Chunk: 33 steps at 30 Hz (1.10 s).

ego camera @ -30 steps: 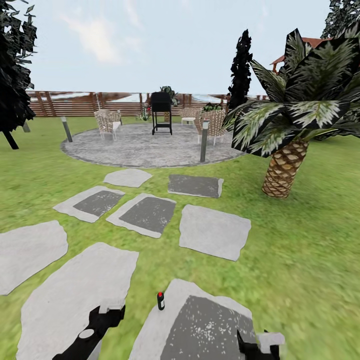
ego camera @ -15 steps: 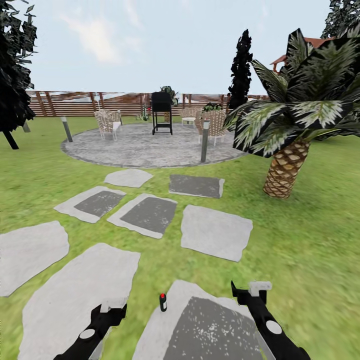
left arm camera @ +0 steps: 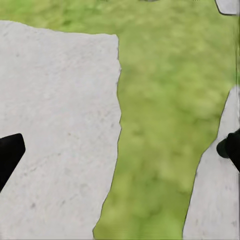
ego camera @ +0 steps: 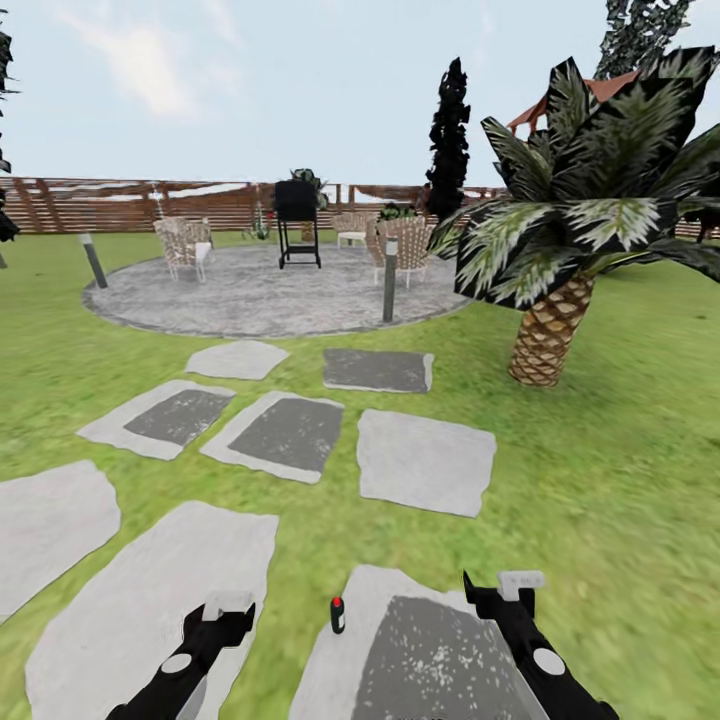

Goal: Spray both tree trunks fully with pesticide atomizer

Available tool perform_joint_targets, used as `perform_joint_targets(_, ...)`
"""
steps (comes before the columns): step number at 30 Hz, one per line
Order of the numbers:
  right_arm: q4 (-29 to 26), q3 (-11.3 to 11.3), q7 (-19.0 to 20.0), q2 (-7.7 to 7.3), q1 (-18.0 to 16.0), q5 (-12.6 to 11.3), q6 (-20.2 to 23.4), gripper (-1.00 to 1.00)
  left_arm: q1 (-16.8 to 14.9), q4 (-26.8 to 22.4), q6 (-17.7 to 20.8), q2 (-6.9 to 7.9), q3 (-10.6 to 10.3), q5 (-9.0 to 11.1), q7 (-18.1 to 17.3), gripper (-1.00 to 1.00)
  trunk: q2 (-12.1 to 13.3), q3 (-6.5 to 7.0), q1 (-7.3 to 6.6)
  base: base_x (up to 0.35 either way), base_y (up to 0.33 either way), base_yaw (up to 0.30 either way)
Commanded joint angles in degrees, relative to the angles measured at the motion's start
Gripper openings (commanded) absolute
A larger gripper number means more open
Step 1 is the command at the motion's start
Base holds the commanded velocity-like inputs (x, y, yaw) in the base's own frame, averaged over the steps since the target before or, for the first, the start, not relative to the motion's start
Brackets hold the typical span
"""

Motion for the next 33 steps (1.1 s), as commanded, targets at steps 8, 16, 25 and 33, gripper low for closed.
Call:
perform_joint_targets(8, 0.01, 0.00, 0.02, 0.03, 0.00, 0.00, 0.09, 1.00, 0.39, -2.48, 0.26, -0.01, -0.05, -0.39, 0.22, 1.00, -0.40, -0.19, 0.22, 0.001, 0.031, -0.298)
perform_joint_targets(16, -0.03, -0.08, 0.00, 0.04, -0.01, 0.00, 0.09, 1.00, 0.44, -2.78, 0.35, -0.04, -0.04, -0.39, 0.34, 1.00, -3.61, -2.15, 1.98, 0.000, 0.000, -0.213)
perform_joint_targets(25, -0.23, -0.14, 0.00, 0.04, 0.00, -0.02, 0.09, 1.00, 0.44, -2.70, 0.35, -0.04, 0.05, -0.39, 0.15, 1.00, -7.22, -4.43, 3.95, 0.000, 0.000, -0.194)
perform_joint_targets(33, -0.31, -0.08, 0.00, 0.04, -0.01, -0.06, 0.09, 1.00, 0.35, -2.69, 0.18, 0.01, 0.09, -0.39, 0.14, 1.00, -10.43, -6.47, 5.71, 0.000, 0.000, -0.193)
